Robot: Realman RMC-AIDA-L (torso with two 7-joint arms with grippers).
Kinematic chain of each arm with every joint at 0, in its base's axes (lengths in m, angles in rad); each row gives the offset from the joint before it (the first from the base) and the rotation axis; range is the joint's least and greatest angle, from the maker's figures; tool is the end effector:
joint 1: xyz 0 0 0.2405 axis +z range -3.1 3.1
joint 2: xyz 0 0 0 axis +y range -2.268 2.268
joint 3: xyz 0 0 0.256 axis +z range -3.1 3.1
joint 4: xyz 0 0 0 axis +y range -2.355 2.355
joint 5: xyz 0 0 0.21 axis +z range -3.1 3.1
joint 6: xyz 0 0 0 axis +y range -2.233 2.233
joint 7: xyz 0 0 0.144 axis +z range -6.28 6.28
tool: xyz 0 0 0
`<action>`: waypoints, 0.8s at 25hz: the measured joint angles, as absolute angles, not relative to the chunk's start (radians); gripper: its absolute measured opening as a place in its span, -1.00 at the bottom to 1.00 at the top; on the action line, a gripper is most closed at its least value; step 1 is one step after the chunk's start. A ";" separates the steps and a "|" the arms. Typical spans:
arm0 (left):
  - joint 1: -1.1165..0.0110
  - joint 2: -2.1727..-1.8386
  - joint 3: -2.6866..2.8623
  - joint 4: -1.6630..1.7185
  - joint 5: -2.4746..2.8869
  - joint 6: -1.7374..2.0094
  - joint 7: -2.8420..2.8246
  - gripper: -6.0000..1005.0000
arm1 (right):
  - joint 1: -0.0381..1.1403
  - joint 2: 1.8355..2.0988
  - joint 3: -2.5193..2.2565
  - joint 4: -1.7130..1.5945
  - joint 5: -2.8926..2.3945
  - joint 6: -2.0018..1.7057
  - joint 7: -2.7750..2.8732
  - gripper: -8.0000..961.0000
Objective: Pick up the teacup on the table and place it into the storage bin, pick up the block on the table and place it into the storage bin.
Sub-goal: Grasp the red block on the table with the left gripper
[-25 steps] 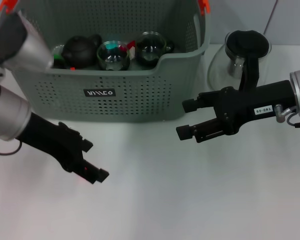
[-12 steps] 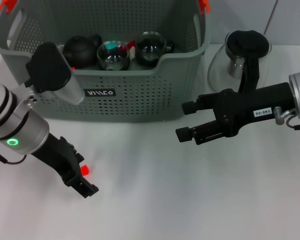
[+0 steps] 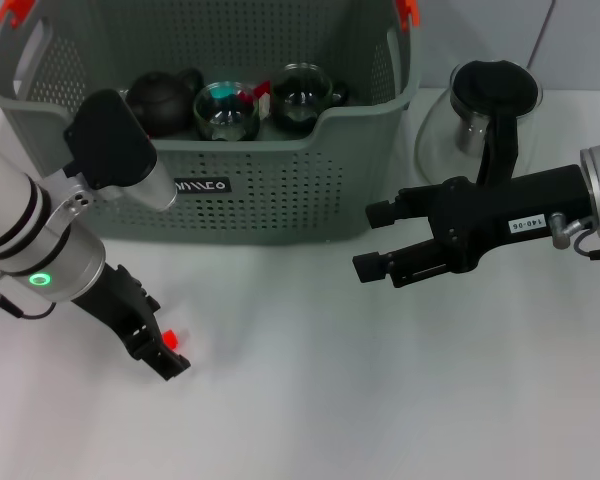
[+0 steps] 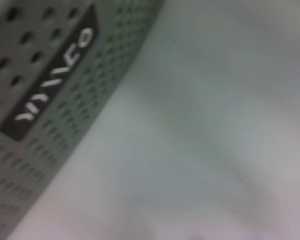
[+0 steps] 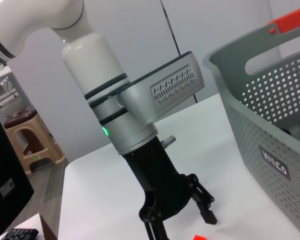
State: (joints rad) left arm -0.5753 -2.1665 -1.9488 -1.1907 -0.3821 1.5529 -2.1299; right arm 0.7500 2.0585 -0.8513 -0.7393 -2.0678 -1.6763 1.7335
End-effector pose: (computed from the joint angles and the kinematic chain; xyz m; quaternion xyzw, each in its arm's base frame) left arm -0.2354 0.3400 -0.0131 -0.9351 -0.2503 0.2219 0.1173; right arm 0.1761 0.3605 -0.0051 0.9626 -0.2077 -0.1732 0.0184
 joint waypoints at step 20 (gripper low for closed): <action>-0.592 -2.168 -1.945 -1.173 -0.356 1.532 -2.156 0.80 | 0.753 2.057 -0.894 -0.739 -2.077 -1.680 1.737 0.97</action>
